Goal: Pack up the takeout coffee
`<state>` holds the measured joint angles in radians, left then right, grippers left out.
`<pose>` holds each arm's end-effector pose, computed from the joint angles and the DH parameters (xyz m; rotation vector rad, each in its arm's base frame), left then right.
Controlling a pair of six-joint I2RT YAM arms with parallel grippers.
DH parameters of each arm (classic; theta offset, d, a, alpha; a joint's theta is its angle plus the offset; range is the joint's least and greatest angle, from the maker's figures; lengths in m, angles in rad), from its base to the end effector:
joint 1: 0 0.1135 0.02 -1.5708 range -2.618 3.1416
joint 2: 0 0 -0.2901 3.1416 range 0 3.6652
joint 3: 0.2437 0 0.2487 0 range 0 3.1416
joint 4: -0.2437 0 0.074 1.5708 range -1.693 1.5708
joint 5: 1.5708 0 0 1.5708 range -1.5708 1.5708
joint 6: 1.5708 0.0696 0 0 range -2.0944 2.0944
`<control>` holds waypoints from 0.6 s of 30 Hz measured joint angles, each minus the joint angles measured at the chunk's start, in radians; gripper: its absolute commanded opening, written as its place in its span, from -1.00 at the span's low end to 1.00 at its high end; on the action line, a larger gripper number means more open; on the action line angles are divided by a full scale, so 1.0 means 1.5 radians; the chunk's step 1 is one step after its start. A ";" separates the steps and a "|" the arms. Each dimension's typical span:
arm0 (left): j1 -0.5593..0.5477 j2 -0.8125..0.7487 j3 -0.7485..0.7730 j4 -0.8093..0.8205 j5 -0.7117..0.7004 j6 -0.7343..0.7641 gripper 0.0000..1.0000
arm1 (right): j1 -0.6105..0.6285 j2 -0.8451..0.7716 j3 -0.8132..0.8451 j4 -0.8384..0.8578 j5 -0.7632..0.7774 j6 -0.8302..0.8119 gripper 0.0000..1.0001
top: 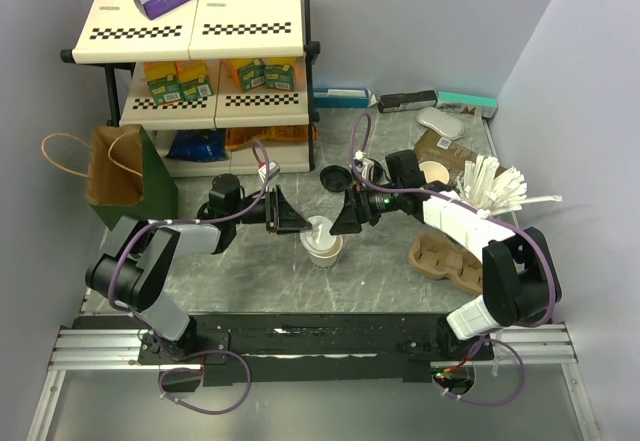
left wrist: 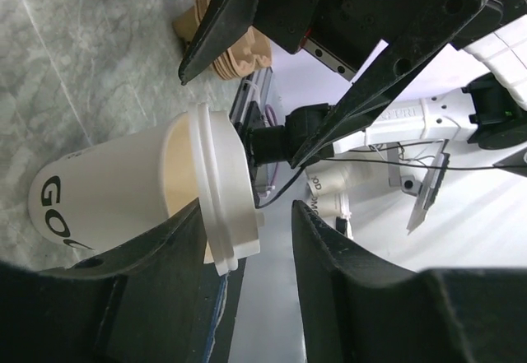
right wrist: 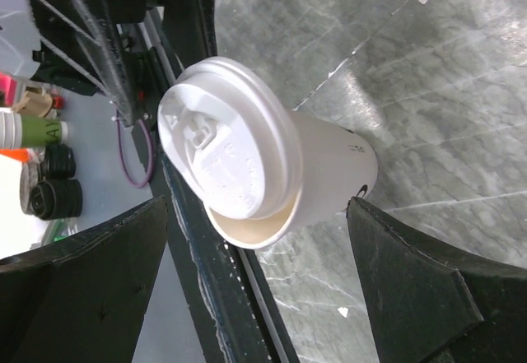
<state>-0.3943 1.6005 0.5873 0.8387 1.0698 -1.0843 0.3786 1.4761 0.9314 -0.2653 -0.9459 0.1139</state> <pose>0.2656 -0.1766 0.2118 0.2462 2.1054 -1.9042 0.2664 0.1667 0.2455 -0.7664 2.2074 1.3591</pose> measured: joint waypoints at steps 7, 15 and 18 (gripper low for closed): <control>0.003 -0.021 0.017 -0.103 -0.022 0.072 0.08 | 0.000 0.002 0.000 0.000 0.014 0.000 0.89; 0.003 -0.022 0.065 -0.239 -0.060 0.175 0.10 | 0.001 0.006 0.000 -0.001 0.025 -0.002 0.89; 0.000 -0.022 0.070 -0.265 -0.068 0.197 0.10 | 0.002 0.008 0.000 -0.001 0.029 -0.002 0.88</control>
<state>-0.3939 1.5673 0.6930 0.4412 0.9676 -0.7891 0.3817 1.4887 0.9314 -0.2665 -0.9024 0.1108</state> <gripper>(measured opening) 0.547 0.944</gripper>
